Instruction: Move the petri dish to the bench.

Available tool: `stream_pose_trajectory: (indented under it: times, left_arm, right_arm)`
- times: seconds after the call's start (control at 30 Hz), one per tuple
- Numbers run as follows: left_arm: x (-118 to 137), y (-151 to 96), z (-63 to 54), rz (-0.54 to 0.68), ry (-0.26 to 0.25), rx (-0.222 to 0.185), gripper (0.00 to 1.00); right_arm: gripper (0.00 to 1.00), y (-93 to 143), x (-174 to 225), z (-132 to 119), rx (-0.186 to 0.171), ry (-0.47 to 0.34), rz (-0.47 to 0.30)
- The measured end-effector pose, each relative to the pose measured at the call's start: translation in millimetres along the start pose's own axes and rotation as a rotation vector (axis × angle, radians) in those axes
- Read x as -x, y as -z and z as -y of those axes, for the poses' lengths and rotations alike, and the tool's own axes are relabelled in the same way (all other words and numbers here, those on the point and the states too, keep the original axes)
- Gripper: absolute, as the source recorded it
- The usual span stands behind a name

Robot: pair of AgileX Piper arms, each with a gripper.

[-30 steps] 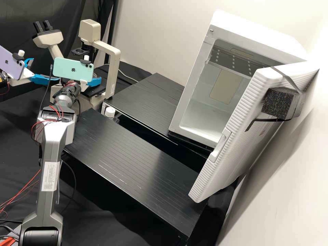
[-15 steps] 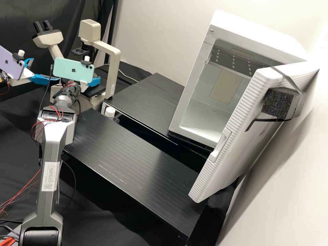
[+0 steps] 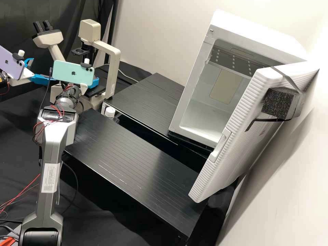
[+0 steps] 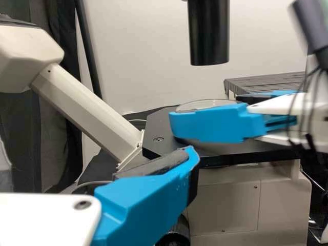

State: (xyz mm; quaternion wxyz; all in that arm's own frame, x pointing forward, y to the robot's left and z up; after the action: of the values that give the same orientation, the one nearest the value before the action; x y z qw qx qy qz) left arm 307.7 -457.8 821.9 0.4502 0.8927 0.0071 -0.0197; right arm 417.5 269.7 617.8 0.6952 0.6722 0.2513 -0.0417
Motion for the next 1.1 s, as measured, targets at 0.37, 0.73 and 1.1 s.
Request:
stream_pose_trajectory:
  times: [0.37,0.73,1.1]
  left_arm:
    - [0,0,0.0,0.0,0.0,0.0,1.0]
    - [0,0,0.0,0.0,0.0,0.0,1.0]
    - [0,0,0.0,0.0,0.0,0.0,1.0]
  right_arm:
    - [0.0,-11,33,-16,-0.01,0.004,0.017]
    - [0.0,-21,100,-28,0.044,-0.103,-0.039]
    - [0.0,-39,193,-30,0.057,-0.241,-0.13]
